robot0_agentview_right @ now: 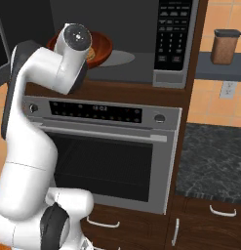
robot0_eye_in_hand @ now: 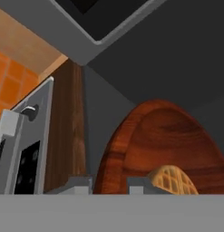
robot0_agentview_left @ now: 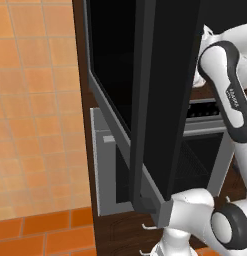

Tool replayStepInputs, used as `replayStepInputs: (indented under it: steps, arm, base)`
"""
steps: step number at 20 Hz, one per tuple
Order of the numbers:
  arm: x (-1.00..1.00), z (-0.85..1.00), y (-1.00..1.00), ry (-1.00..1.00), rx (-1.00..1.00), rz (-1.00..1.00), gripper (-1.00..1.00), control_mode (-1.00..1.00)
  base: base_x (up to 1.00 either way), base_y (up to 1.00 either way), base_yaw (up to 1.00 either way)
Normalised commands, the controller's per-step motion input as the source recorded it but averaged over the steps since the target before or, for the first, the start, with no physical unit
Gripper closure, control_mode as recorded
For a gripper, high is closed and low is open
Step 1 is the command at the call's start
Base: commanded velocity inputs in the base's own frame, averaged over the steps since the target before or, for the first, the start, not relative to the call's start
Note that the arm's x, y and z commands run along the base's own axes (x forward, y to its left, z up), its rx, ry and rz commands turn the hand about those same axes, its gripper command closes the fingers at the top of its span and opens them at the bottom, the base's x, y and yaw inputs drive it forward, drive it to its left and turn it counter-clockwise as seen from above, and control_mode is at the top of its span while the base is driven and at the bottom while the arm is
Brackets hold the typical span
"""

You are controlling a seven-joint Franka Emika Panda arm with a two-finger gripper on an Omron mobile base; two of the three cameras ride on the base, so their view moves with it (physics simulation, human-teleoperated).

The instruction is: Open the microwave, place the bowl with waffle inside the microwave, then close the microwave door and turn it on.

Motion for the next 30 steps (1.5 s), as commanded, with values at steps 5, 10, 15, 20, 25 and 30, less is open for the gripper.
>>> replayStepInputs:
  steps: [5,10,15,20,25,30]
  arm:
    - [0.75,-0.05,-0.09,0.01,0.02,0.00,1.00,-1.00]
    - [0.81,-0.10,-0.02,0.00,0.02,0.00,1.00,-1.00]
    - [0.78,-0.13,0.00,0.00,0.00,0.00,1.00,-1.00]
    - [0.61,-0.09,-0.11,0.00,0.00,0.00,1.00,-1.00]
    - [0.34,-0.14,-0.11,0.00,0.00,0.00,1.00,-1.00]
    - [0.00,0.00,0.02,0.00,0.00,0.00,1.00,-1.00]
  base:
    - [0.00,0.00,0.00]
    - [0.00,0.00,0.00]
    - [0.00,0.00,0.00]
    - [0.00,0.00,0.00]
    - [0.00,0.00,0.00]
    - [0.00,0.00,0.00]
